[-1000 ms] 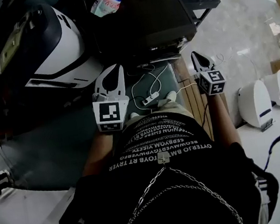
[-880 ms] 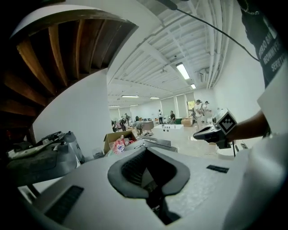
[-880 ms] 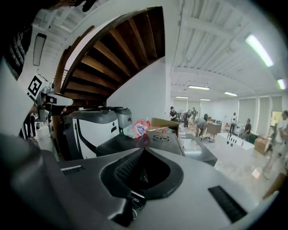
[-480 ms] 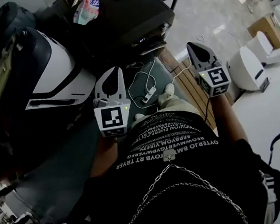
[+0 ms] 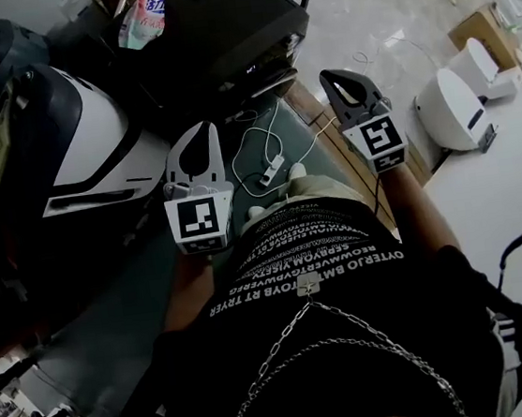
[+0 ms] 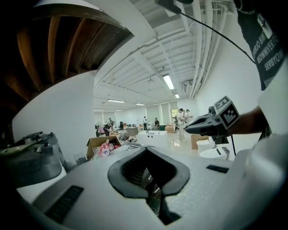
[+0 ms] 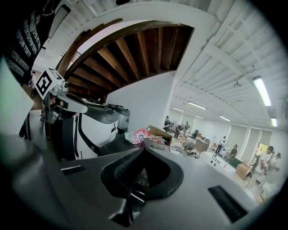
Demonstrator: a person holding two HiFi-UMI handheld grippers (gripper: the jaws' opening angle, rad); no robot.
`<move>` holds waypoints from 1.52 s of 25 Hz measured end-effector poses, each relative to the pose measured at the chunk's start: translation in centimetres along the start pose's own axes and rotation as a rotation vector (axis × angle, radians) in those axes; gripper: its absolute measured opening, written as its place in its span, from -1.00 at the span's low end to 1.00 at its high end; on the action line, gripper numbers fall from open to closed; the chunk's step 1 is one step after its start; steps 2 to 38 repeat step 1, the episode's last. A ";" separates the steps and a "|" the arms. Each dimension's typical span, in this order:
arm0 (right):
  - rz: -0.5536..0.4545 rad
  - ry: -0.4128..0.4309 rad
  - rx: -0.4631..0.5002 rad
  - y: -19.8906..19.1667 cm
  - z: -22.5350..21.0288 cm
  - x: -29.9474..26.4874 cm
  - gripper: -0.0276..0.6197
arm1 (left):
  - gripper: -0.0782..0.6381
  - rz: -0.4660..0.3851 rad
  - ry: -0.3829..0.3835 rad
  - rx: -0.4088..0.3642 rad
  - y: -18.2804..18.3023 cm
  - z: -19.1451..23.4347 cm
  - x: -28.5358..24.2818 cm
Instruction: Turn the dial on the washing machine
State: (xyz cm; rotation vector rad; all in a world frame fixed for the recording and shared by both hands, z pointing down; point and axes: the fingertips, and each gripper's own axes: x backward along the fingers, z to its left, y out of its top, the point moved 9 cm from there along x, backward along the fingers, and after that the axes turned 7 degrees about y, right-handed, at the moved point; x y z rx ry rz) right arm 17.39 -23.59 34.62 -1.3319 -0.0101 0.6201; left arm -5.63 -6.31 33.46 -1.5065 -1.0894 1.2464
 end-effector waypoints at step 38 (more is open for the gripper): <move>-0.001 0.004 0.003 0.0 -0.1 -0.3 -0.92 | -0.77 0.009 0.002 0.004 0.1 0.1 -0.3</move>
